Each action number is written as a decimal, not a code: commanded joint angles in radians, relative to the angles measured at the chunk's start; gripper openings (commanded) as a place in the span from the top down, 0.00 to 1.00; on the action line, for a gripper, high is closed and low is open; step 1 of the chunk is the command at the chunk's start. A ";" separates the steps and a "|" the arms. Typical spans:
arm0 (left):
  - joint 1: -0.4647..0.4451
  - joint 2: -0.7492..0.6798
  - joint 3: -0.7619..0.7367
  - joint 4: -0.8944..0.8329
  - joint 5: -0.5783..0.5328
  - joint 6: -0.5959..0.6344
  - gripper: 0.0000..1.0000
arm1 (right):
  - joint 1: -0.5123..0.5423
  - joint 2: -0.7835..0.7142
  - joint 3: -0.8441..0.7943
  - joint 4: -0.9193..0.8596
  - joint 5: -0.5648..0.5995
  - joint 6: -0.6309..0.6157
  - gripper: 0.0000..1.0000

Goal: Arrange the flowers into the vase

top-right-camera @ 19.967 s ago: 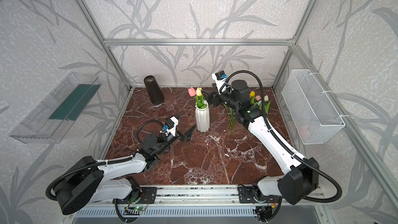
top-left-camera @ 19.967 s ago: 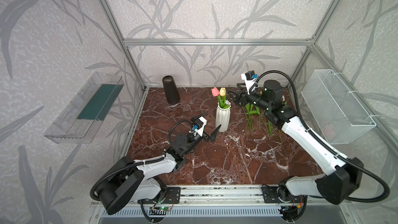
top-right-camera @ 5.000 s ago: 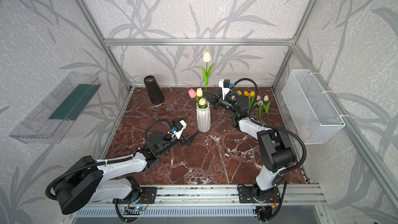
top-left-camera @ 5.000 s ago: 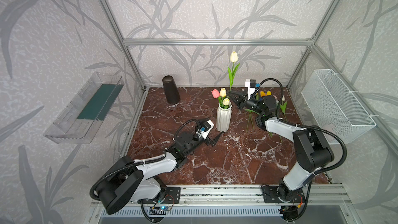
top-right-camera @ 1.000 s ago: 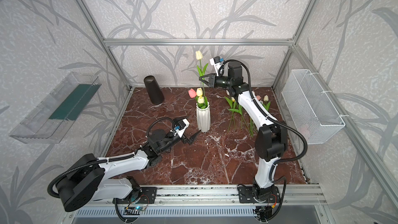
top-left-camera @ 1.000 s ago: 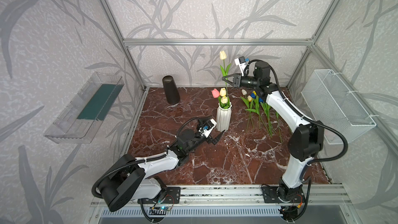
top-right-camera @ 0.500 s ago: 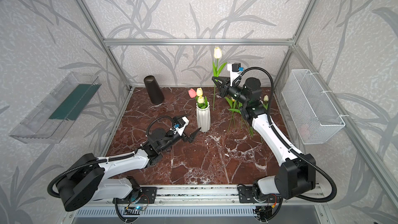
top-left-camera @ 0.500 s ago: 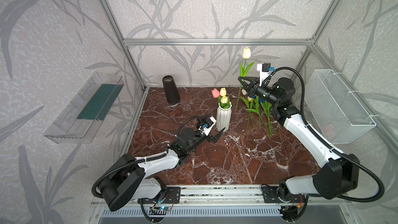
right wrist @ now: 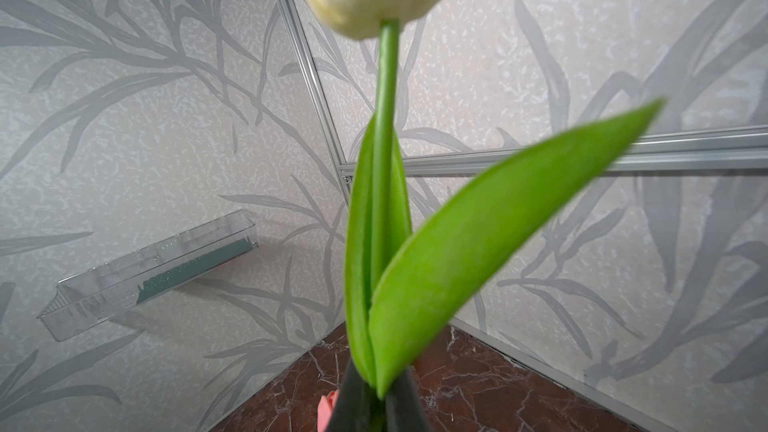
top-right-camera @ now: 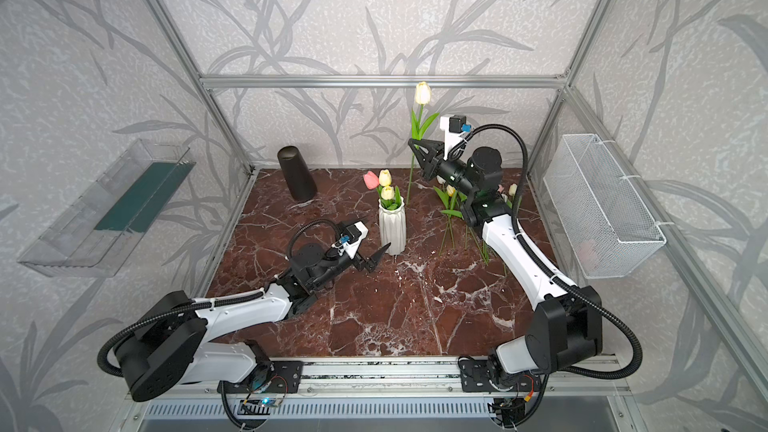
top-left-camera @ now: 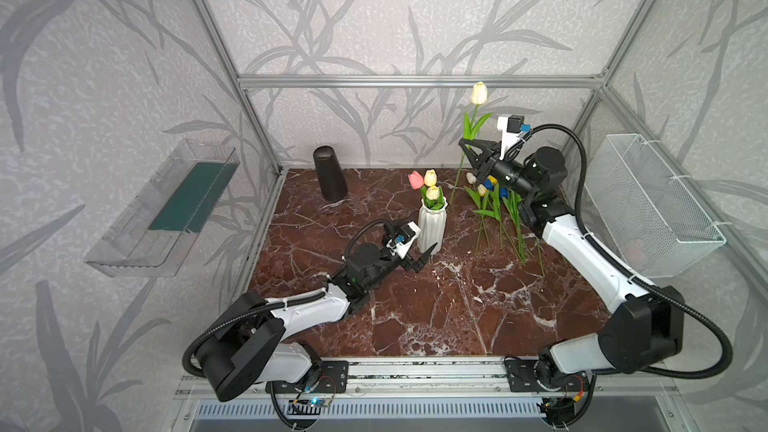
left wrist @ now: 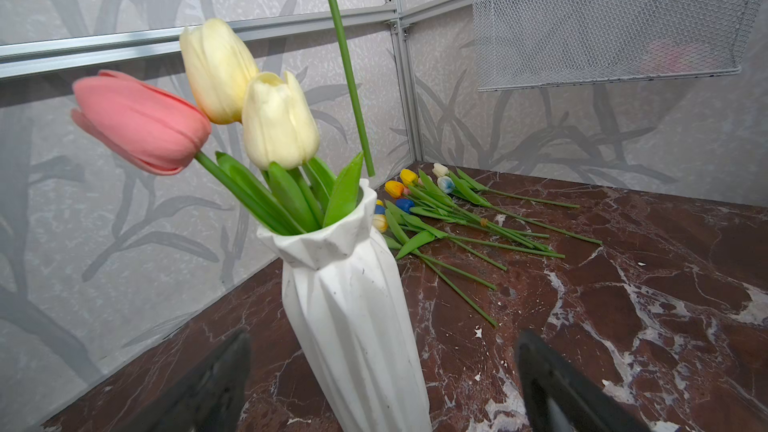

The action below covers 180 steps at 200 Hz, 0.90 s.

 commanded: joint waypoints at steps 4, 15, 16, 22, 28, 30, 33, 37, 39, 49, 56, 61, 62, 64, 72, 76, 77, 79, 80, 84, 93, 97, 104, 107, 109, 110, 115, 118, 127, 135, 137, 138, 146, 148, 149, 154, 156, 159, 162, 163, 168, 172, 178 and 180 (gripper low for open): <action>-0.002 0.017 0.018 0.024 0.001 0.028 0.01 | 0.016 0.024 0.042 0.049 0.007 -0.004 1.00; -0.003 0.024 0.017 0.035 0.001 0.029 0.01 | 0.020 0.038 0.057 0.041 0.006 -0.003 1.00; -0.003 0.025 0.017 0.037 0.001 0.029 0.01 | 0.020 0.039 0.058 0.042 0.006 -0.002 1.00; -0.002 0.026 0.016 0.039 0.001 0.029 0.01 | 0.022 0.046 0.064 0.043 0.002 -0.001 1.00; -0.002 0.028 0.016 0.039 0.001 0.030 0.01 | 0.026 0.050 0.065 0.045 0.002 -0.004 1.00; -0.002 0.029 0.016 0.039 0.002 0.030 0.01 | 0.027 0.051 0.066 0.046 0.002 -0.006 1.00; -0.002 0.027 0.016 0.039 0.003 0.030 0.01 | 0.029 0.052 0.065 0.042 0.003 -0.008 1.00; -0.003 0.027 0.014 0.039 0.004 0.032 0.01 | 0.032 0.054 0.065 0.043 0.004 -0.010 1.00; -0.003 0.026 0.013 0.039 0.003 0.032 0.01 | 0.032 0.054 0.065 0.045 0.005 -0.011 1.00; -0.002 0.022 0.009 0.039 0.000 0.032 0.01 | 0.035 0.059 0.068 0.046 0.005 -0.009 1.00; -0.002 0.019 0.007 0.038 -0.003 0.033 0.01 | 0.038 0.063 0.072 0.045 0.005 -0.008 1.00; -0.003 0.018 0.005 0.038 -0.005 0.035 0.01 | 0.039 0.065 0.075 0.043 0.005 -0.008 1.00; -0.003 0.018 0.004 0.038 -0.005 0.035 0.01 | 0.040 0.065 0.075 0.042 0.005 -0.008 1.00; -0.003 0.018 0.003 0.038 -0.006 0.035 0.01 | 0.040 0.066 0.076 0.041 0.005 -0.009 1.00; -0.003 0.018 0.003 0.037 -0.007 0.036 0.01 | 0.044 0.069 0.079 0.045 0.004 -0.011 1.00; -0.002 0.018 0.001 0.039 -0.007 0.036 0.01 | 0.046 0.070 0.079 0.049 0.002 -0.011 1.00; -0.002 0.018 0.000 0.040 -0.007 0.036 0.01 | 0.046 0.070 0.079 0.050 0.002 -0.011 1.00; -0.003 0.018 0.000 0.041 -0.006 0.036 0.01 | 0.047 0.071 0.079 0.052 0.002 -0.011 1.00; -0.002 0.019 0.000 0.041 -0.006 0.036 0.01 | 0.048 0.071 0.080 0.052 0.002 -0.011 1.00; -0.003 0.020 0.000 0.041 -0.006 0.036 0.01 | 0.049 0.074 0.083 0.049 0.003 -0.010 1.00; -0.003 0.019 0.000 0.040 -0.005 0.036 0.01 | 0.054 0.078 0.098 0.036 0.002 -0.013 1.00; -0.003 0.020 0.001 0.040 -0.005 0.036 0.01 | 0.057 0.078 0.101 0.033 0.003 -0.014 1.00; -0.003 0.021 0.002 0.042 -0.005 0.036 0.01 | 0.062 0.078 0.107 0.026 0.003 -0.021 1.00; -0.002 0.021 0.002 0.043 -0.005 0.036 0.01 | 0.065 0.078 0.110 0.025 0.003 -0.024 1.00; -0.002 0.022 0.002 0.043 -0.005 0.036 0.01 | 0.067 0.077 0.110 0.023 0.004 -0.028 1.00; -0.003 0.022 0.002 0.044 -0.004 0.036 0.01 | 0.067 0.077 0.111 0.021 0.004 -0.030 1.00; -0.002 0.023 0.002 0.046 -0.004 0.036 0.01 | 0.071 0.076 0.113 0.013 0.006 -0.037 1.00; -0.003 0.023 0.002 0.049 -0.004 0.038 0.01 | 0.073 0.076 0.114 0.011 0.008 -0.041 1.00; -0.003 0.027 0.002 0.051 -0.004 0.038 0.01 | 0.079 0.076 0.116 0.001 0.015 -0.051 1.00; -0.003 0.029 0.002 0.055 -0.004 0.039 0.01 | 0.083 0.079 0.114 -0.004 0.019 -0.054 1.00; -0.003 0.029 0.002 0.055 -0.003 0.039 0.01 | 0.084 0.079 0.113 -0.005 0.020 -0.055 1.00; -0.003 0.030 0.002 0.054 -0.003 0.039 0.01 | 0.083 0.080 0.113 -0.005 0.020 -0.055 1.00; -0.002 0.030 0.001 0.057 -0.002 0.039 0.01 | 0.086 0.081 0.106 -0.002 0.022 -0.056 1.00; -0.002 0.030 0.000 0.058 -0.003 0.039 0.01 | 0.087 0.081 0.103 -0.001 0.023 -0.055 1.00; -0.002 0.030 0.000 0.057 -0.002 0.039 0.01 | 0.087 0.081 0.102 0.001 0.024 -0.055 1.00; -0.003 0.029 -0.001 0.057 -0.002 0.039 0.01 | 0.089 0.081 0.096 0.006 0.027 -0.054 1.00; -0.003 0.030 -0.001 0.058 -0.003 0.039 0.01 | 0.089 0.079 0.095 0.007 0.027 -0.053 1.00; -0.003 0.029 -0.001 0.058 -0.002 0.039 0.01 | 0.089 0.081 0.094 0.006 0.028 -0.053 1.00; -0.003 0.030 -0.003 0.057 -0.003 0.039 0.01 | 0.089 0.081 0.094 0.005 0.028 -0.054 1.00; -0.003 0.029 -0.003 0.057 -0.003 0.039 0.01 | 0.089 0.081 0.094 0.004 0.028 -0.054 1.00; -0.003 0.029 -0.004 0.058 -0.004 0.039 0.01 | 0.091 0.082 0.093 0.004 0.029 -0.054 1.00; -0.003 0.030 -0.006 0.059 -0.004 0.039 0.01 | 0.091 0.082 0.090 0.005 0.029 -0.054 1.00; -0.003 0.030 -0.009 0.061 -0.006 0.038 0.01 | 0.091 0.082 0.086 0.009 0.029 -0.055 1.00; -0.003 0.030 -0.009 0.061 -0.006 0.038 0.01 | 0.091 0.082 0.085 0.010 0.029 -0.056 1.00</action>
